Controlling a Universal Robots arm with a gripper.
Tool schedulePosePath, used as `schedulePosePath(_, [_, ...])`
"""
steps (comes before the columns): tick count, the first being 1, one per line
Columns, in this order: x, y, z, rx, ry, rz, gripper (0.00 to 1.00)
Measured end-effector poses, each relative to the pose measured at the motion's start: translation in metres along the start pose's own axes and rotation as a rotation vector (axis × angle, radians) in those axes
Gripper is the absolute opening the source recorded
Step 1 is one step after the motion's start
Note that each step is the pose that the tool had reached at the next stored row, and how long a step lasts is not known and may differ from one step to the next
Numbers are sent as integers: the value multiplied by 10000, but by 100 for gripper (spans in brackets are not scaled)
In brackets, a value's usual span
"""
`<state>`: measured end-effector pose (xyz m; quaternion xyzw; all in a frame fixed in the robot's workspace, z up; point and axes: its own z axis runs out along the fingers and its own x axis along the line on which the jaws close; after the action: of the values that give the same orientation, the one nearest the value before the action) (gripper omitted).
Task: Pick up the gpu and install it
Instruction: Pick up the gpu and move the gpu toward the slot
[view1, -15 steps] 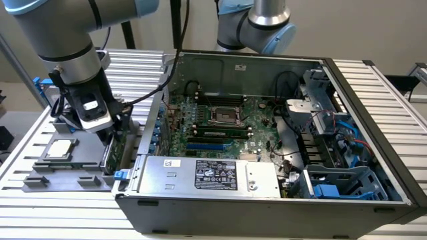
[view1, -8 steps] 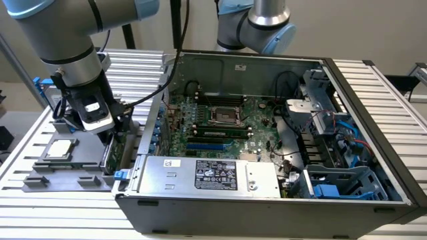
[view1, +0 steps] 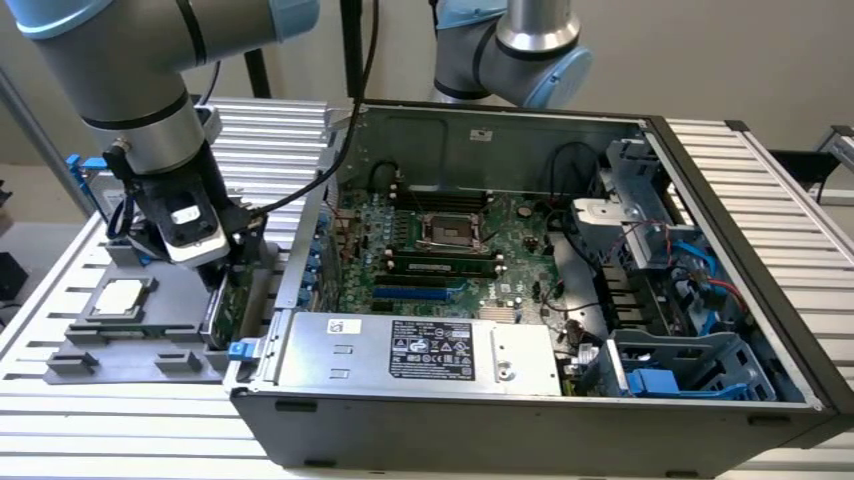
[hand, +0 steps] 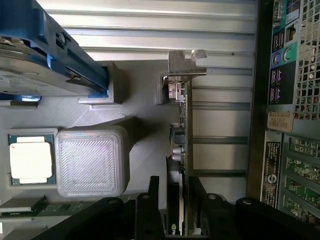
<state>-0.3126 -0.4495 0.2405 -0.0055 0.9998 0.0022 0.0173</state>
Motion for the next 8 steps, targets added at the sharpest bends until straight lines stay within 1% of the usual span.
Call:
schedulePosePath(1, [0,0,0,0,0,0,40])
schedulePosePath(2, [0,0,0,0,0,0,33])
schedulePosePath(8, [-2,0,1,-1,-1,0,33])
